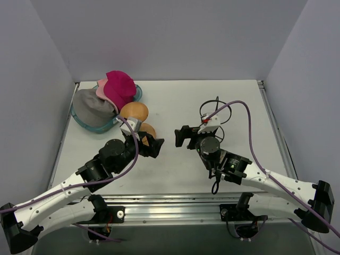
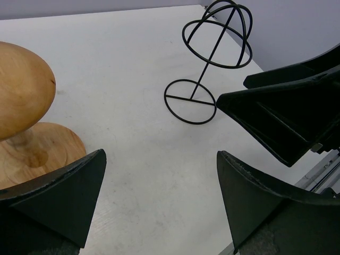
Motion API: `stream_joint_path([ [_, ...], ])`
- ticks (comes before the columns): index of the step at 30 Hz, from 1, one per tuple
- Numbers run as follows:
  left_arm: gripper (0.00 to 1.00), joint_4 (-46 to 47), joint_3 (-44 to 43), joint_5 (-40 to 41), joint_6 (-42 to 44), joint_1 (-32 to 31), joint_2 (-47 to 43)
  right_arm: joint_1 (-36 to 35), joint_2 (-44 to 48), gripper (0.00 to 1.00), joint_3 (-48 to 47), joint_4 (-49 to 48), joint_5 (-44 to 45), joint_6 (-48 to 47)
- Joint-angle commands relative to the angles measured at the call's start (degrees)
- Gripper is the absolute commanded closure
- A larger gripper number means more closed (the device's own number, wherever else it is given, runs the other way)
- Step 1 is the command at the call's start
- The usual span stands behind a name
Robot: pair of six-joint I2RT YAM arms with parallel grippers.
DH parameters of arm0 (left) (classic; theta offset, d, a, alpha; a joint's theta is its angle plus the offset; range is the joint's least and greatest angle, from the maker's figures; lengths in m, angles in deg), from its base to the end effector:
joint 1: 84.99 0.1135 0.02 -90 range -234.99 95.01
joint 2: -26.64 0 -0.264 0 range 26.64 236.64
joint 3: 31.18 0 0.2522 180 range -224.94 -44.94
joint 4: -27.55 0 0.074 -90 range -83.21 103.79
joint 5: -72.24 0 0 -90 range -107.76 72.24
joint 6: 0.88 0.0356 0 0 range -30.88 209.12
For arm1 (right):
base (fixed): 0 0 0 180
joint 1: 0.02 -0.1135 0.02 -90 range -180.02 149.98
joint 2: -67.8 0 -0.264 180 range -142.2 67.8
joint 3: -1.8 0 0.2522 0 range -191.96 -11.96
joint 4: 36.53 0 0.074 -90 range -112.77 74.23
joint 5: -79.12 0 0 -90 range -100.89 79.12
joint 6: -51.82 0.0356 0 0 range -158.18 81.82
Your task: Stack the hats
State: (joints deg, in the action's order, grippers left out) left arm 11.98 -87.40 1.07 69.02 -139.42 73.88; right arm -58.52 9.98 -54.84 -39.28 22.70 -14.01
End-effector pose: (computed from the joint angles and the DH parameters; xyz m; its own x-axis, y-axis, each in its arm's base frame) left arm 0.1239 -0.1534 0.3343 -0.2632 -0.1912 -0.9456 0.5249 0.7940 -0.3066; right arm 0.1397 0.1902 0.3346 -0.1595 0.3926 -0.9058 -0.3904 0.8177 0.4231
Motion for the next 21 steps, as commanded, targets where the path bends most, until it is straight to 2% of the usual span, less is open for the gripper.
stream_joint_path([
  [1, 0.06, 3.5, -0.3, -0.1, 1.0, -0.4, -0.8, 0.0, 1.3, 0.0, 0.1, -2.0, 2.8, 0.7],
  [11, 0.06, 3.5, -0.3, 0.1, 0.9, -0.4, -1.1, 0.1, 1.0, 0.0, 0.1, -2.8, 2.1, 0.3],
  [14, 0.06, 2.3, -1.6, 3.9, -0.2, -0.4, -0.2, 0.1, 0.4, 0.0, -0.2, -2.9, 0.6, -0.7],
  [21, 0.04, -8.9, -17.5, 10.2, -1.9, -0.3, 7.0, 0.0, -0.5, 0.0, -0.6, -2.7, -6.5, -3.8],
])
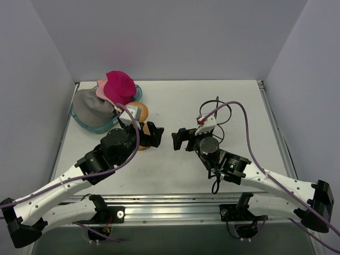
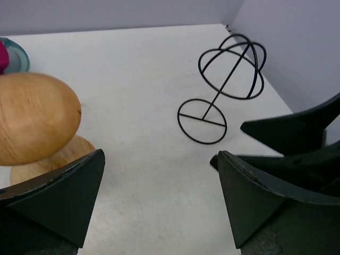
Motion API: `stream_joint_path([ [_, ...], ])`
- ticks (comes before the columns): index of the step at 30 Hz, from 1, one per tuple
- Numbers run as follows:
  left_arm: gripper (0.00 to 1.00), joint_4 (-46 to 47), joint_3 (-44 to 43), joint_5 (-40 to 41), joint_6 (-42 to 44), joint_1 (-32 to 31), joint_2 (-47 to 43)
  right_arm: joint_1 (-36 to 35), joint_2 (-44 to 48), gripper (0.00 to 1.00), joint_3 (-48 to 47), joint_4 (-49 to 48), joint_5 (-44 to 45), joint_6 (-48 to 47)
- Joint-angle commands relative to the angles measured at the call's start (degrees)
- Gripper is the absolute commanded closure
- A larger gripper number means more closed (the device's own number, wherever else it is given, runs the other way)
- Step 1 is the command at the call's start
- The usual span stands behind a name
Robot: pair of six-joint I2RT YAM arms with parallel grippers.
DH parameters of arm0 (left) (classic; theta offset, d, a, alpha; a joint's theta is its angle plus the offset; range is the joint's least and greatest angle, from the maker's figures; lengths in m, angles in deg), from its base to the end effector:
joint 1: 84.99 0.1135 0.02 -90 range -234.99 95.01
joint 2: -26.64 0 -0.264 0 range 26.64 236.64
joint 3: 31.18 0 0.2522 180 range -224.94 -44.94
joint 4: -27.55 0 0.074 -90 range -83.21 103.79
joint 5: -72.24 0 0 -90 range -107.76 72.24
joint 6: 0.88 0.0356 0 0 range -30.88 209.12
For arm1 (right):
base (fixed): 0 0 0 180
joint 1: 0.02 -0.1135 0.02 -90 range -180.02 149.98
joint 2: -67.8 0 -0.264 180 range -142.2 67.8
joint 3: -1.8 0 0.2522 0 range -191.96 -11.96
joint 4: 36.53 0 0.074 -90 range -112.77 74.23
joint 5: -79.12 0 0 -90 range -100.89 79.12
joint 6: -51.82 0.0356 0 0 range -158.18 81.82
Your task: Stack the hats
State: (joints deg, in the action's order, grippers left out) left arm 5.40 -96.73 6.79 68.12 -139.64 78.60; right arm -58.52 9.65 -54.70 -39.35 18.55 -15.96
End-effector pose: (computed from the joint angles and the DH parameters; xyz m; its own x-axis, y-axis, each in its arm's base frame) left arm 0.1322 -0.1608 0.3648 -0.2611 -0.1954 -0.9453 0.4398 0.8477 -0.2966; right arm 0.1391 0.1936 0.3326 -0.1739 0.3466 -0.9218 -0.4539 0.8025 0.3874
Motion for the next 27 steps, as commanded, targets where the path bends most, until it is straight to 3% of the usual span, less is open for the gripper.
stream_joint_path([
  [1, 0.03, -3.9, -12.5, 5.1, -0.1, 0.0, 3.3, 0.0, -0.2, 0.0, -0.5, -2.7, -2.2, -2.0],
  [6, 0.02, -12.3, -27.7, 12.1, 4.5, 1.9, 12.8, 0.1, -0.6, 0.01, 0.2, -3.4, -0.3, -2.7],
  [12, 0.0, -19.9, -41.9, 10.5, 7.5, 13.0, 21.6, 0.0, -0.7, 0.01, 0.3, -3.6, -0.3, -3.3],
  [21, 0.0, -26.6, -54.5, -5.2, 8.1, 33.3, 36.0, -0.1, -0.4, 0.04, 0.6, -4.0, -0.7, -3.7],
  [22, 0.06, -27.4, -56.7, -6.5, 7.7, 34.9, 37.4, -0.1, -0.3, 0.04, 0.6, -4.0, -0.6, -3.7],
  [27, 0.09, -30.4, -63.8, -17.9, 7.5, 44.4, 47.0, -0.2, -0.2, 0.04, 0.5, -3.7, -0.5, -4.0],
])
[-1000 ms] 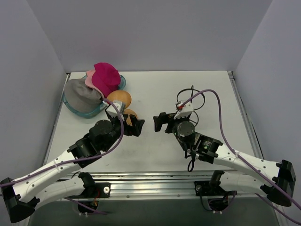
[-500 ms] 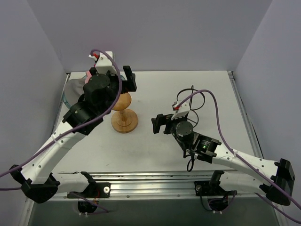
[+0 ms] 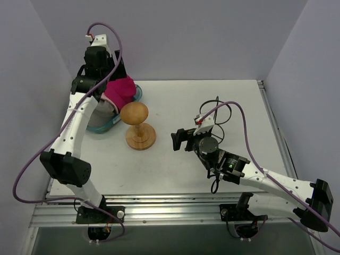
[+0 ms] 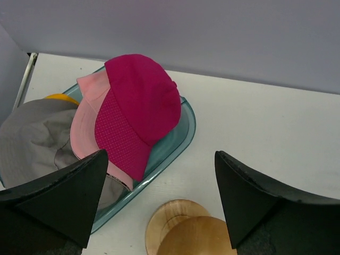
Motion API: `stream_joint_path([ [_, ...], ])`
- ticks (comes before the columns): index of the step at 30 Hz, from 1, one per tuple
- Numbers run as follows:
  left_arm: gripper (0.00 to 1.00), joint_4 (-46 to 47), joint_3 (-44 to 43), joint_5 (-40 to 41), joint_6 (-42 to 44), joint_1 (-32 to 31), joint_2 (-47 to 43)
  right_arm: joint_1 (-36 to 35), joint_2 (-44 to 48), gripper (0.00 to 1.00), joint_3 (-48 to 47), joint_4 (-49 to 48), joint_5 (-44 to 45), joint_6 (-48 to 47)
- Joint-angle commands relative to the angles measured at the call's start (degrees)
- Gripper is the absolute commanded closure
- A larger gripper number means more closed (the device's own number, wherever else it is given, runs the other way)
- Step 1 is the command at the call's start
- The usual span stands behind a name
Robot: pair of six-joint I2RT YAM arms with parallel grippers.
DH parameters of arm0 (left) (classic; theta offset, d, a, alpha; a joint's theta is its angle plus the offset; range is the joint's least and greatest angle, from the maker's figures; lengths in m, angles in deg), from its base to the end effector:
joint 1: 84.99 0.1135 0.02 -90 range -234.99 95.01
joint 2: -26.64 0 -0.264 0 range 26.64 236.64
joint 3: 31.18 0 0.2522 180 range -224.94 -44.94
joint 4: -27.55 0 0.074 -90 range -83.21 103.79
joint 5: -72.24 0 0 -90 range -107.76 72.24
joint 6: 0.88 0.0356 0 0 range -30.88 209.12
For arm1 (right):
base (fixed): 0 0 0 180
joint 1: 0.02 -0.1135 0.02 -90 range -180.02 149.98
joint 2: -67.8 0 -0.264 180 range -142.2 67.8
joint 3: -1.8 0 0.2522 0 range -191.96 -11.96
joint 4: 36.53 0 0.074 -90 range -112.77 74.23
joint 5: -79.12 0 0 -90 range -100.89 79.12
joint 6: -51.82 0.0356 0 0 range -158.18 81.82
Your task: Stack the hats
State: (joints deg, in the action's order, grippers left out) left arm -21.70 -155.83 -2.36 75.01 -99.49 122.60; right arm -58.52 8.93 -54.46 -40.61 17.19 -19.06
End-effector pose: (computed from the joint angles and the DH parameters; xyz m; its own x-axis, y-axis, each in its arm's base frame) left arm 0.3607 -0.0835 0.4591 -0.3299 -0.1574 -0.9308 -0.0822 0.9870 -0.1378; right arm 0.1401 0.1966 0.3307 -0.1533 0.3031 -0.9406 -0.4830 0.8074 0.3388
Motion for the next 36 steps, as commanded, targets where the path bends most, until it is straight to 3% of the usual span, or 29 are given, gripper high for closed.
stream_joint_path([
  [1, 0.1, -3.7, -6.9, -10.1, 0.4, 5.4, 4.1, -0.3, 0.5, 0.05, 0.1, -2.4, 0.8, -1.0],
  [6, 0.15, -2.1, -8.7, -19.2, -2.5, 12.1, 10.8, -0.7, 0.5, 0.05, 0.0, -2.6, -0.6, -1.4],
  [16, 0.17, -2.8, -12.2, -26.9, -2.2, 19.9, 19.3, -1.7, 0.8, 0.06, -0.2, -2.5, -1.2, -1.7],
  [36, 0.22, -0.1, -10.5, -35.2, -1.5, 20.6, 26.9, -2.4, -2.5, 0.06, -2.1, -1.0, -0.7, -2.4],
])
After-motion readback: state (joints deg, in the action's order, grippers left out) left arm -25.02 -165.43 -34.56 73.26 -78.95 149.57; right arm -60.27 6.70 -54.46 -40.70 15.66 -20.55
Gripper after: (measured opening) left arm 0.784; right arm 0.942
